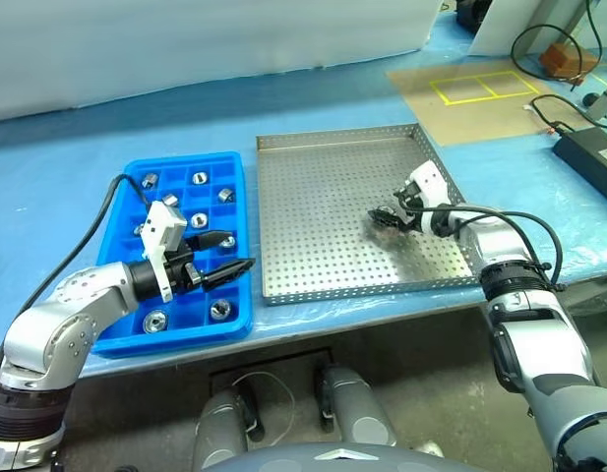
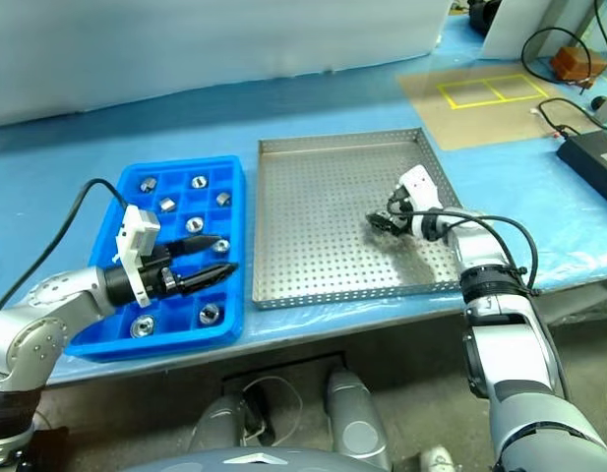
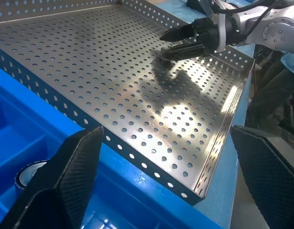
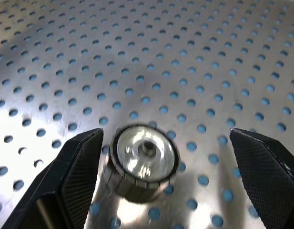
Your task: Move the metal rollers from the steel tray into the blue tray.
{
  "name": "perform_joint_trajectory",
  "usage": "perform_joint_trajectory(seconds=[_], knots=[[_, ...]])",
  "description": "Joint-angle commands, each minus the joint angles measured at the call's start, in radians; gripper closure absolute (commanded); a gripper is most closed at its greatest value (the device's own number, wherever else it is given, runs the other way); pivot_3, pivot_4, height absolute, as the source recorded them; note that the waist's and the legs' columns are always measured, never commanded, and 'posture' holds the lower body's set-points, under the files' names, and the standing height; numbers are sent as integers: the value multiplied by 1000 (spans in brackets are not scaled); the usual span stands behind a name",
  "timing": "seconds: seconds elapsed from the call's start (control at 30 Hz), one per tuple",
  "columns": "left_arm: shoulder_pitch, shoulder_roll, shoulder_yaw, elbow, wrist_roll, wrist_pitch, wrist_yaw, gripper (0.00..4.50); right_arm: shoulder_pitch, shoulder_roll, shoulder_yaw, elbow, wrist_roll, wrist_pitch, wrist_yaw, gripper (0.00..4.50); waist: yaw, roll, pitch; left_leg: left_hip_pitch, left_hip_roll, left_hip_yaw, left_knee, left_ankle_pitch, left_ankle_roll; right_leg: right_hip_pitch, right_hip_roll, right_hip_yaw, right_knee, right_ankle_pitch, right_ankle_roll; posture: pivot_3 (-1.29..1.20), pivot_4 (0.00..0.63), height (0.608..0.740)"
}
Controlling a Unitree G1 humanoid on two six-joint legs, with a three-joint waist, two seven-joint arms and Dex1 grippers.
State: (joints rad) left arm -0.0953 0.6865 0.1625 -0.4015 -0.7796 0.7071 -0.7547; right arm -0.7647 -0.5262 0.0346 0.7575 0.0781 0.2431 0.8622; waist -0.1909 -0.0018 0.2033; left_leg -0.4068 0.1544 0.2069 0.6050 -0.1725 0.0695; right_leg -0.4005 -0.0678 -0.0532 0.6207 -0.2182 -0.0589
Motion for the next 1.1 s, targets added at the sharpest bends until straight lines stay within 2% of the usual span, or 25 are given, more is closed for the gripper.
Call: perform_joint_trajectory(seconds=[0.03, 0.13, 0.17, 0.23, 0.47, 0.5, 0.6, 0.8, 0.93, 1.1], knots=[[13, 4, 31, -38, -4, -13, 1, 0, 8, 13, 13, -36, -11, -11, -1, 146, -6, 0, 0, 0, 0, 0, 0, 0, 0, 0, 0, 0, 0, 0, 0, -539, 150, 740], [13, 5, 35, -37, -3, -13, 4, 0, 1, 34, 19, -12, -30, -26, -30, 146, -15, 0, 0, 0, 0, -1, 2, 0, 0, 1, 0, 0, 1, 0, 0, -537, 150, 740], [11, 6, 36, -37, -3, -12, 4, 0, 0, 40, 22, -13, -31, -30, -26, 321, -16, 0, 0, 1, 0, -1, 3, 0, 0, 2, 0, -1, 1, 0, 0, -535, 150, 740], [12, 7, 37, -38, -3, -12, 5, 0, 0, 48, 30, -16, -40, -42, -28, 720, -17, 0, 0, 2, 0, -1, 4, 0, 0, 3, 0, -1, 1, 0, 1, -533, 150, 740], [30, 8, 44, -52, -9, -8, 10, 0, -7, 70, -1, -54, 12, 22, 13, 2714, -16, 0, 0, 1, 0, -2, 6, -1, 2, 5, 0, -1, 1, 0, 1, -525, 150, 740], [34, 7, 45, -56, -11, -7, 11, 0, -5, 70, 5, -59, 7, 21, 13, 2881, -16, 0, 0, 1, 0, -2, 6, -1, 2, 5, 0, -1, 1, 0, 1, -523, 150, 740], [41, 10, 50, -61, -14, -6, 10, 0, 1, 80, 17, -111, 23, 37, 55, 2874, -16, 0, 0, 1, 0, -2, 6, -2, 2, 4, 0, -1, 1, 0, 0, -519, 150, 740], [70, 48, 117, -76, -26, -4, -2, 0, -11, 113, 80, -353, 76, 131, 188, 2874, -16, 0, 0, 1, 1, -2, 5, -2, 2, 2, 0, -1, 2, 0, 0, -511, 150, 740], [126, 151, 230, -75, 7, -24, -58, 0, -103, 212, 157, -428, 115, 138, 279, 2874, -20, 0, 1, 0, 1, -2, 5, -2, 2, 1, 0, -1, 3, 0, 1, -464, 150, 740], [234, 215, 400, -85, 20, -29, -102, 0, -225, 398, 235, -334, 87, 59, 280, 2874, -10, 0, 1, 0, 1, -3, 4, -1, 1, 0, 0, -1, 4, -1, 2, -379, 150, 740]])
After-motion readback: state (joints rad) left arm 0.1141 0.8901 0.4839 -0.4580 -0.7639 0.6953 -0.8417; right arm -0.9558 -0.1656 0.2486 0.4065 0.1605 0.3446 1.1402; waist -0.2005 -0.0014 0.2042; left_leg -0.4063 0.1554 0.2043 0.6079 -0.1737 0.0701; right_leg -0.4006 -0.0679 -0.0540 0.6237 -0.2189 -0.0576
